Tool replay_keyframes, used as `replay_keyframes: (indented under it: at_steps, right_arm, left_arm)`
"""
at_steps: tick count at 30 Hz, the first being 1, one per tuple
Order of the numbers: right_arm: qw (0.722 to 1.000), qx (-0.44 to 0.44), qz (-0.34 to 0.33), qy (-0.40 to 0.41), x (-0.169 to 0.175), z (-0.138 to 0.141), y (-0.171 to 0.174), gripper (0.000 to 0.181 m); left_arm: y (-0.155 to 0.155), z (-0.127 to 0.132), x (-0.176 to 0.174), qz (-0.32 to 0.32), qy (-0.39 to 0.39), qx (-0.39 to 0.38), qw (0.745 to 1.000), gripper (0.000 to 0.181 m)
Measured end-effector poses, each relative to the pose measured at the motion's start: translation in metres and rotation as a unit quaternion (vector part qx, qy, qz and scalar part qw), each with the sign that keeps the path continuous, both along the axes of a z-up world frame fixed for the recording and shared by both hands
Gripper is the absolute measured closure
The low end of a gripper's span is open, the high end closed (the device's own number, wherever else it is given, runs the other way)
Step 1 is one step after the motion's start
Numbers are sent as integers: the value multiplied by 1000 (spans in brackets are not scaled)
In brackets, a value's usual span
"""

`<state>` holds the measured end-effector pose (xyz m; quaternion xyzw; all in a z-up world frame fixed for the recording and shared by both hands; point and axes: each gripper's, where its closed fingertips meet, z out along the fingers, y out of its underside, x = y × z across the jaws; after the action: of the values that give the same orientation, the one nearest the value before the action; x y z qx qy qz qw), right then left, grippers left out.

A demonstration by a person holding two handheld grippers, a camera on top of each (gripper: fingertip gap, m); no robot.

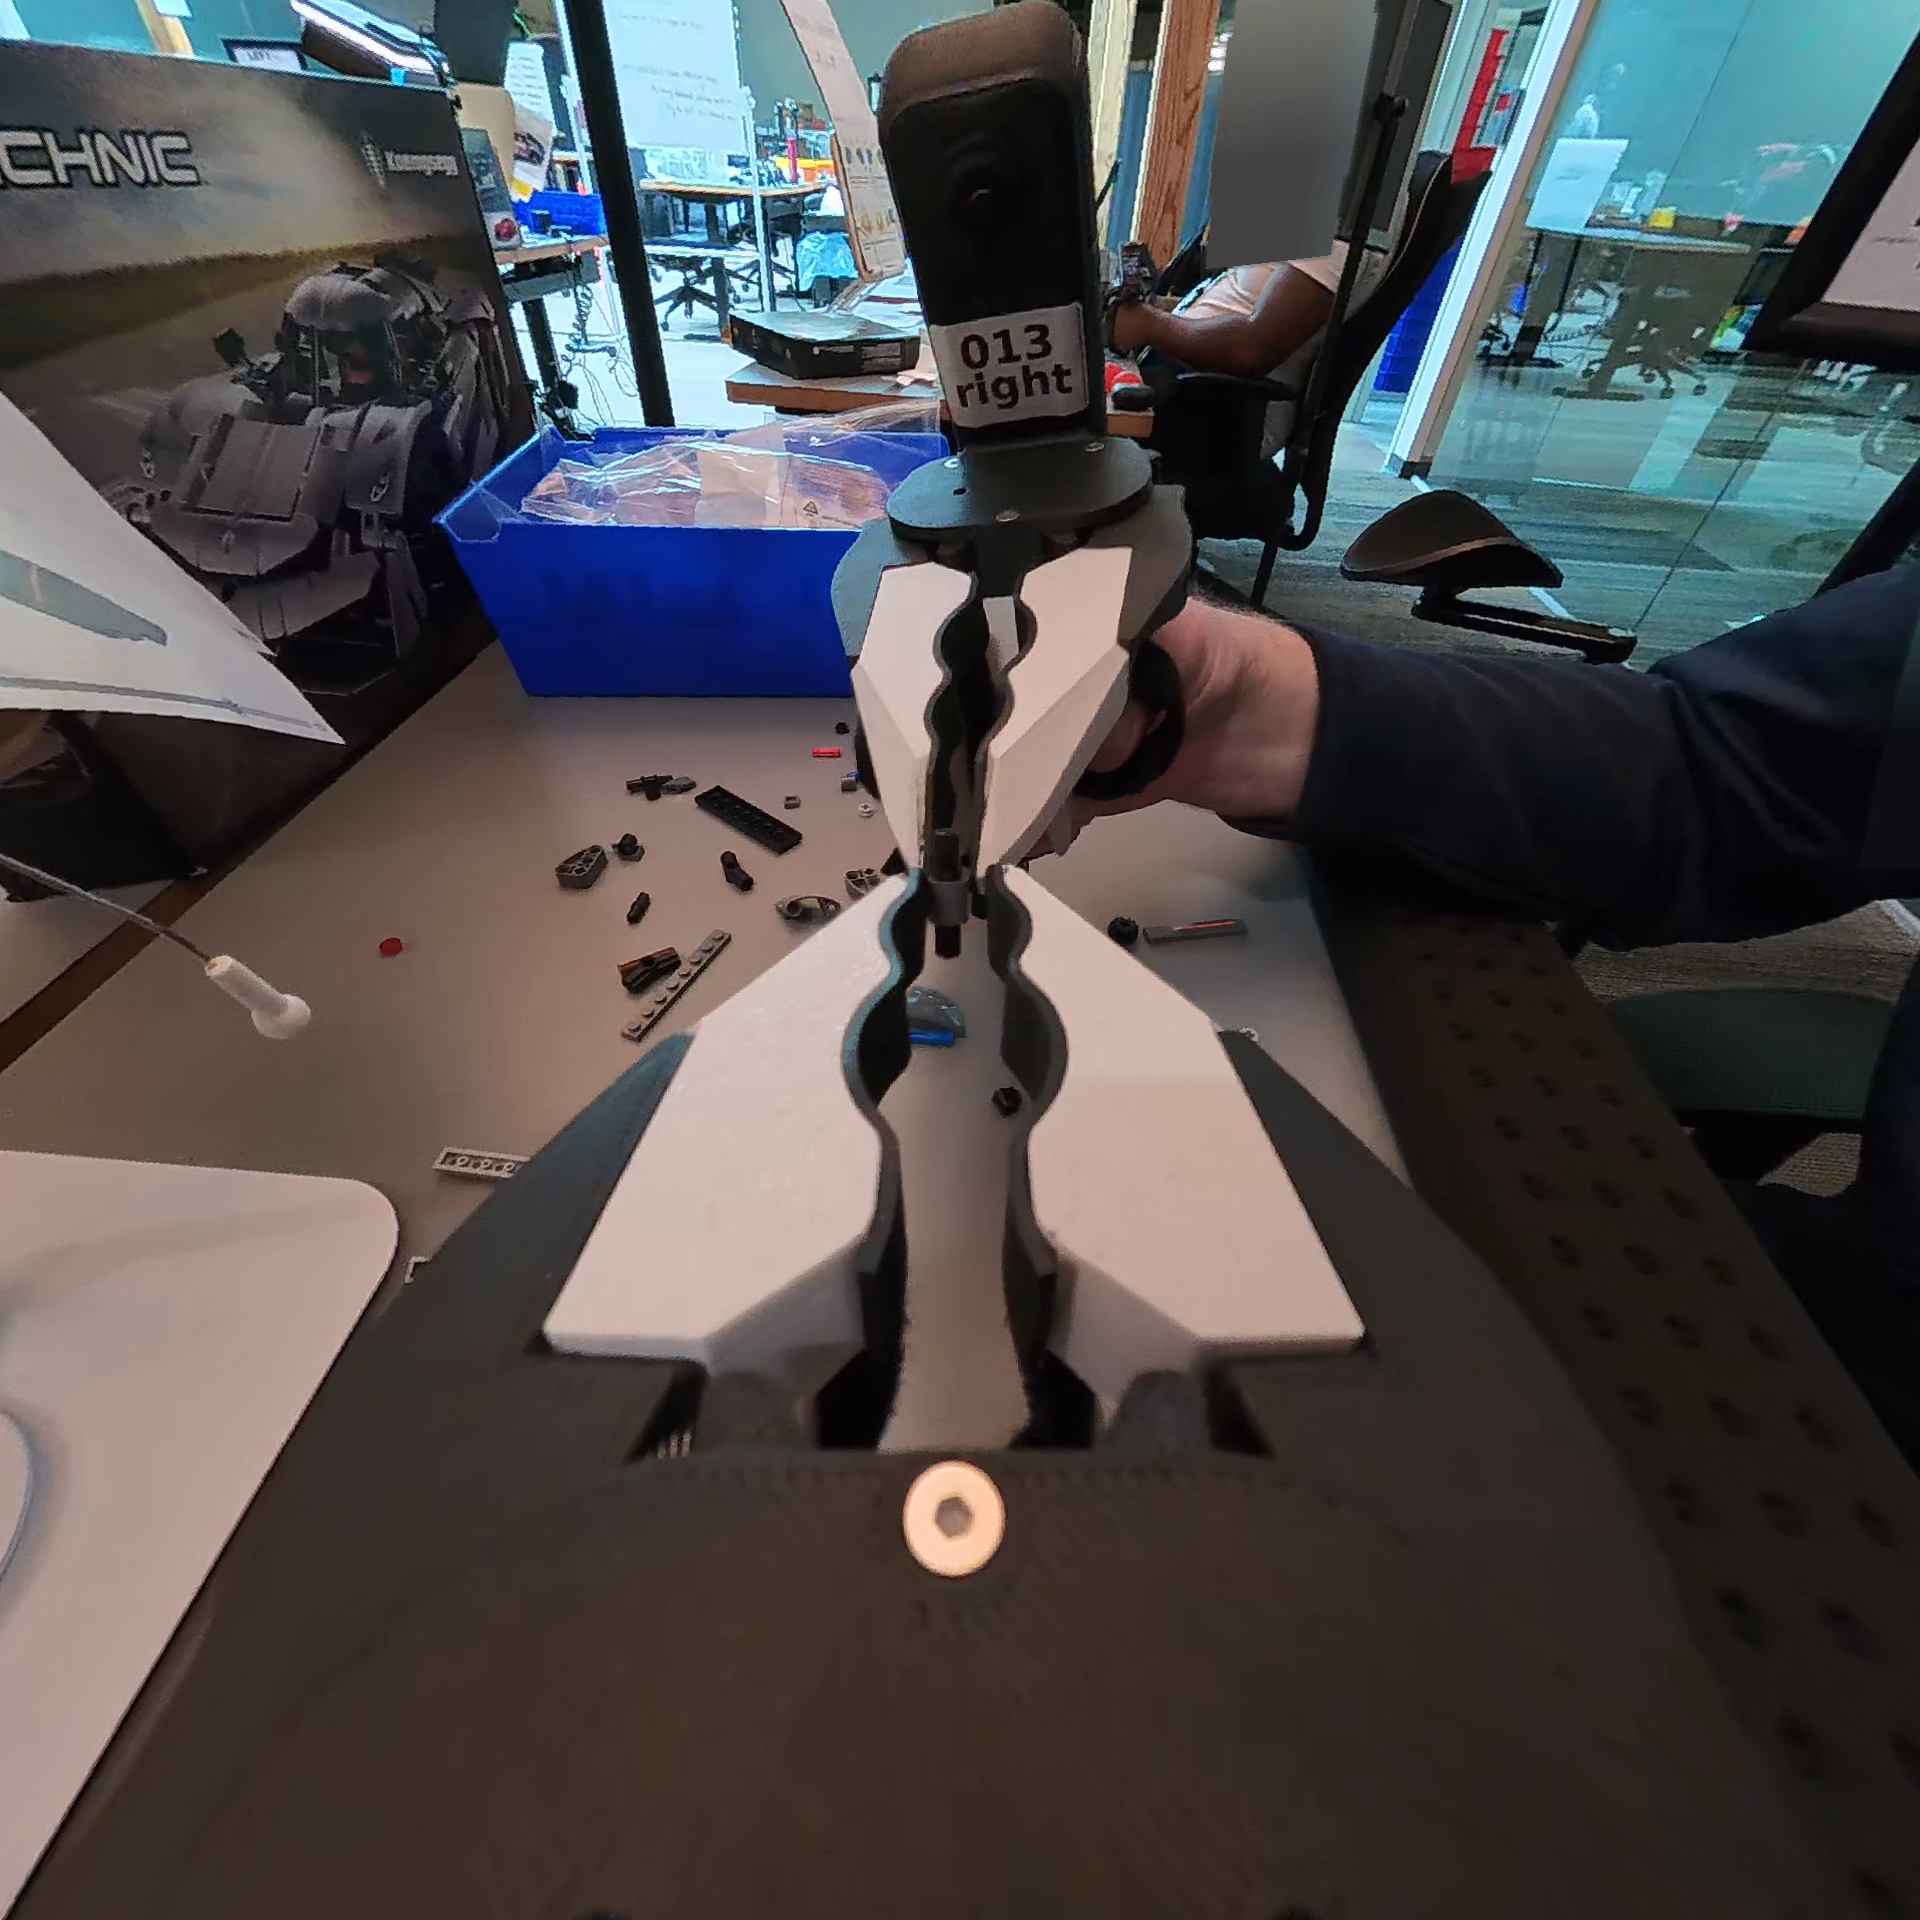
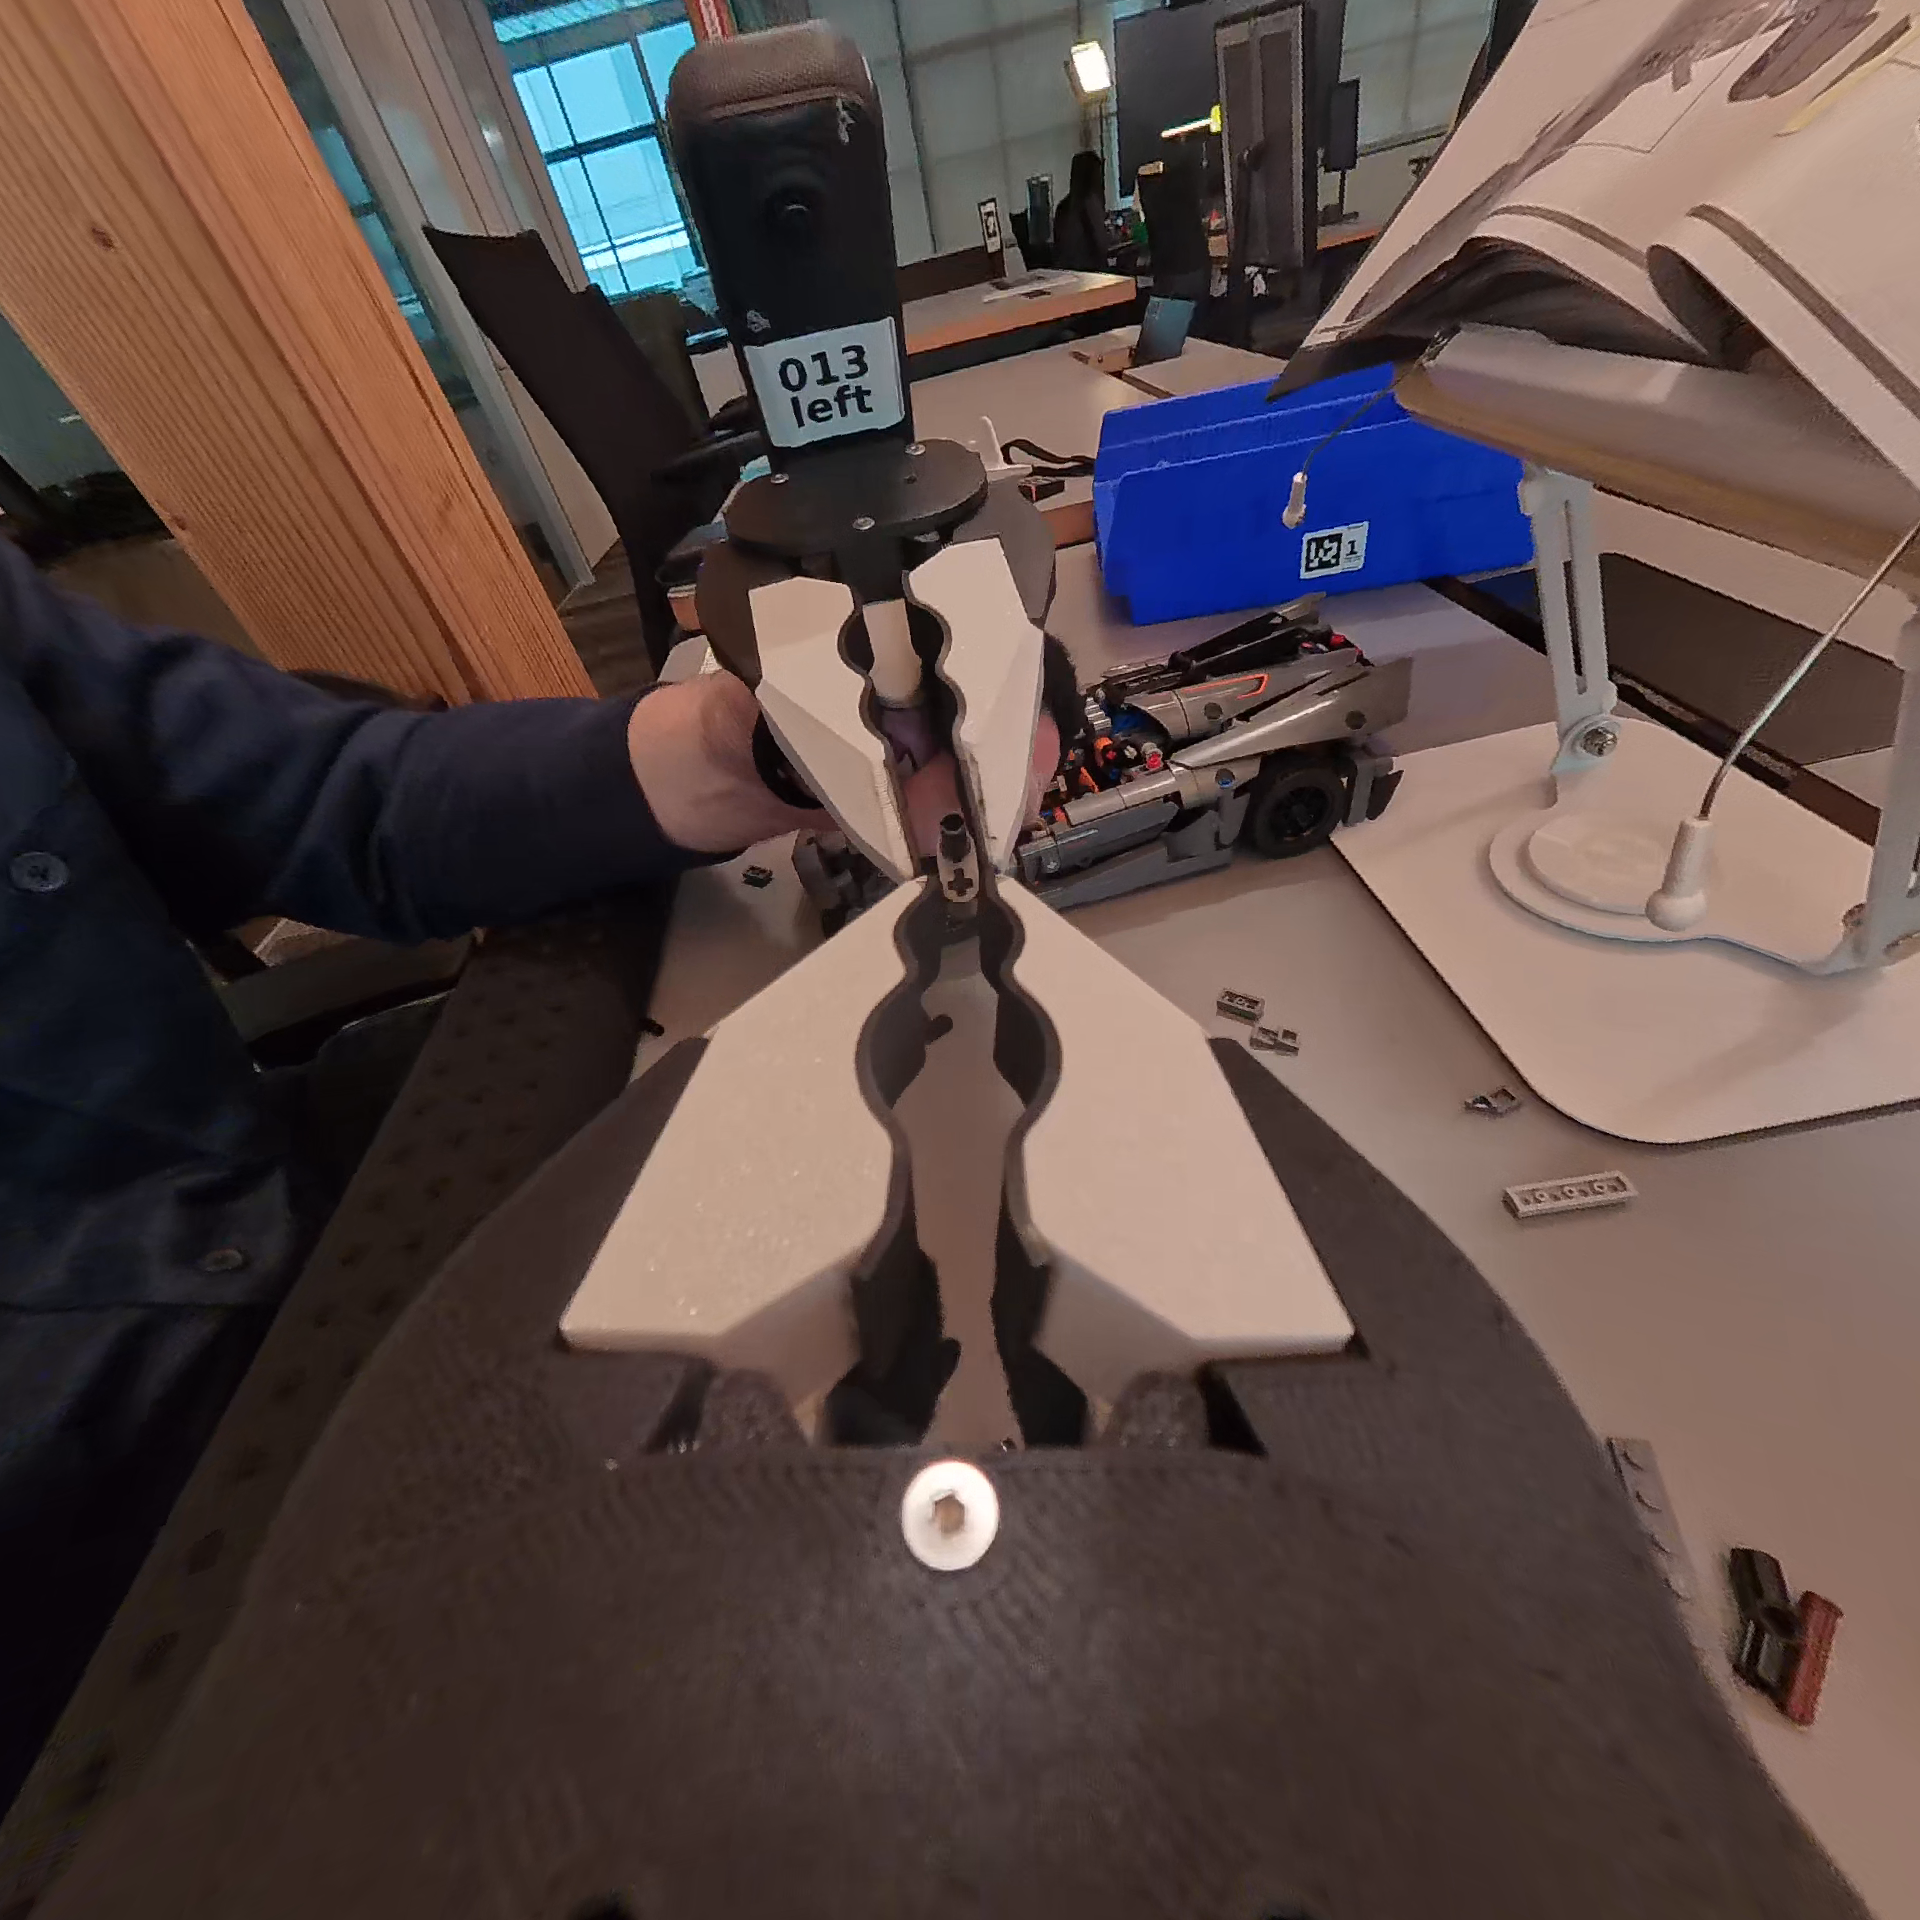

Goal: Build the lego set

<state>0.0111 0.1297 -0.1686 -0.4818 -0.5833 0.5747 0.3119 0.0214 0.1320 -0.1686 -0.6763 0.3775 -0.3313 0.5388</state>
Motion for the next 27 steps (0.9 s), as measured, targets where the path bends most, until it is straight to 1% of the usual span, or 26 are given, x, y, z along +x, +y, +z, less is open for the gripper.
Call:
replay_keyframes:
  at_steps: [3,6,9,12,15,18,21,24,27]
  right_arm:
    - [1000,2,-6,0,-2,0,0,177]
    - [999,28,-29,-16,1,-3,8,169]
    - [997,64,-21,-45,11,-10,7,170]
    - [981,143,15,-127,25,-45,-9,171]
    - [951,224,80,-197,38,-88,-39,170]
    - [918,271,132,-257,49,-123,-60,166]
    - [902,285,150,-287,57,-138,-65,168]
    - [904,280,159,-281,57,-140,-70,169]
    - [899,288,160,-288,56,-144,-70,175]
  left_arm:
    - [1,0,-3,5,5,2,1000,176]
    - [2,2,-8,14,6,4,1000,176]
    - [3,4,-12,20,8,3,1000,177]
    - [4,4,-17,24,10,1,1000,176]
    - [6,-2,-19,26,17,-12,999,176]
    - [8,-11,-17,25,30,-23,999,176]
    - [8,-16,-14,21,38,-29,999,176]
    - [7,-20,-11,17,42,-34,998,176]
    - [7,-23,-10,15,47,-37,998,176]
